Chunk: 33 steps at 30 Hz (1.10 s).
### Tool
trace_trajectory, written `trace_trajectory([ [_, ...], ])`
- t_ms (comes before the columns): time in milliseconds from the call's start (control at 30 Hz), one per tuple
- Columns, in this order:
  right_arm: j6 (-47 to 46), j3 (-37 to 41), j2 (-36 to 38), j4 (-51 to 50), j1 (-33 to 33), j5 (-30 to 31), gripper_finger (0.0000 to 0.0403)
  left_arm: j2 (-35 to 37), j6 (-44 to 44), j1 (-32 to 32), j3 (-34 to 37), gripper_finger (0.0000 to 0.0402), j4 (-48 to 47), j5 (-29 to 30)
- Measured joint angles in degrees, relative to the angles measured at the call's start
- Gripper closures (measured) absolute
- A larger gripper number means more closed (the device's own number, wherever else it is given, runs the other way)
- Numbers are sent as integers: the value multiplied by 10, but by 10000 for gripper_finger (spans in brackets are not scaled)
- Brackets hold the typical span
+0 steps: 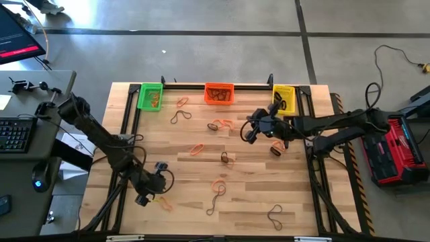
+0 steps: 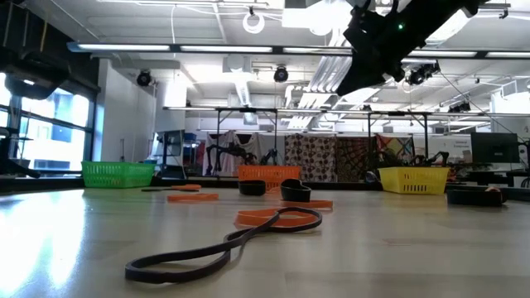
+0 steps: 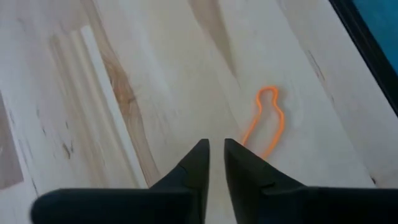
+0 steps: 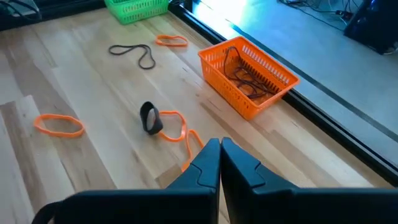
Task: Sort rubber bands into baskets
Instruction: Put the bottom left orange rubber band into the orange bin
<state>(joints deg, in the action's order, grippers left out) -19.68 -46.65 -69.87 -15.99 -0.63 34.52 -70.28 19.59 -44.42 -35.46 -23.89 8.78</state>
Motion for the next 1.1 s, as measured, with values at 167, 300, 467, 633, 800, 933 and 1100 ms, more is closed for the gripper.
trace_trajectory([
  [167, -13, 0, 0, 0, -3, 0, 403, 0, 39, -15, 0, 310, -5, 8],
  [300, -13, 0, 0, 0, -3, 0, 403, -3, 44, -28, 0, 277, -4, 8],
  [467, -15, 0, 0, 0, -3, -1, 403, -33, 44, -40, 0, 252, -3, 8],
  [633, -15, 0, 0, 0, -3, -2, 403, -75, 43, -44, 0, 247, 11, 9],
  [800, -15, 0, 0, 0, -3, -2, 403, -110, 43, -44, 0, 246, 21, 4],
  [933, -14, 0, 0, 0, -3, -2, 403, -134, 43, -45, 0, 246, 28, -17],
  [1100, -13, 0, 0, 0, -3, -2, 403, -148, 38, -49, -2, 249, 36, -20],
])
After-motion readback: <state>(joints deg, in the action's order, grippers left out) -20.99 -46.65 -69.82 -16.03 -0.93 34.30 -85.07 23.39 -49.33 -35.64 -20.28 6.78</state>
